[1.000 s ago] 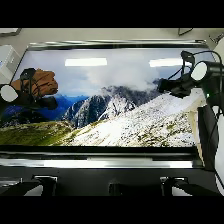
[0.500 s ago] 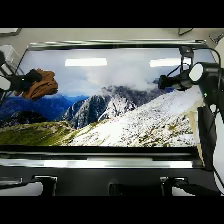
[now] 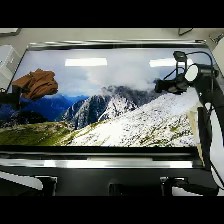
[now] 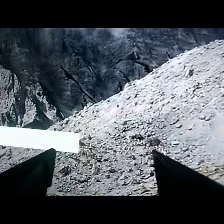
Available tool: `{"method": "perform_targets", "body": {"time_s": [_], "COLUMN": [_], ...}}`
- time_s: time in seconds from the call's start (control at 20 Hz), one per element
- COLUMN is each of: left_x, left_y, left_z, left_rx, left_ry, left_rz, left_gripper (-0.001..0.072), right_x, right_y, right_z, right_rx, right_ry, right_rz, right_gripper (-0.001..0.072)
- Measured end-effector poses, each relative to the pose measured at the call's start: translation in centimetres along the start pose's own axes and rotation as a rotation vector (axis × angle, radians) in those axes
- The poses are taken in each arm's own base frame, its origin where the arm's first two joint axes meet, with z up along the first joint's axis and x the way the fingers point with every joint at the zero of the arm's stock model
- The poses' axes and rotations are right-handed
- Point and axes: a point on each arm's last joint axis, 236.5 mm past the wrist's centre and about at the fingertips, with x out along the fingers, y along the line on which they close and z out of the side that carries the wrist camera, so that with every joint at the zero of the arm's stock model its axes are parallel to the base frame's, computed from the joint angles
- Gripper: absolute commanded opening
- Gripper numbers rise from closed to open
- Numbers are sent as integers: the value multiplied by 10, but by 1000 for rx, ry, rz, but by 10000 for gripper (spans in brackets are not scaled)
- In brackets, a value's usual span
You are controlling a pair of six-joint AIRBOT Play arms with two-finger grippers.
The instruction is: Fold the clothes and pants, and hang the long-sleeved shirts on hangers.
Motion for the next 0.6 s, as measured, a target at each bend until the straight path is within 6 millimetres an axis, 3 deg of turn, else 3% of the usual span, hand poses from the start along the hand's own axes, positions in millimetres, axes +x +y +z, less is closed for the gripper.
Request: {"method": "perform_targets", "body": {"time_s": [0.1,0.25,0.3,0.35,0.4,0.5,0.6], "left_x": [16,41,49,55,59,59,37], "left_y": [3,-10,-16,-20,-24,-38,-73], "left_z": [1,5,6,6,5,0,-9], "left_rx": [-27,-41,-45,-45,-44,-8,97], "left_ry": [12,-11,-24,-34,-40,-45,-66], "left_rz": [-26,-104,-130,-144,-156,-183,-237], "left_gripper": [717,710,554,141,36,34,33], "right_x": [1,2,1,1,-1,-13,-32], "right_y": [3,9,12,16,19,24,26], "right_z": [-2,-14,-18,-23,-27,-32,-27], "right_rx": [6,19,28,35,42,46,15], "right_ry": [9,60,79,100,115,130,95], "right_rz": [12,39,50,66,77,96,97], "right_gripper": [677,679,678,678,677,677,676]}}
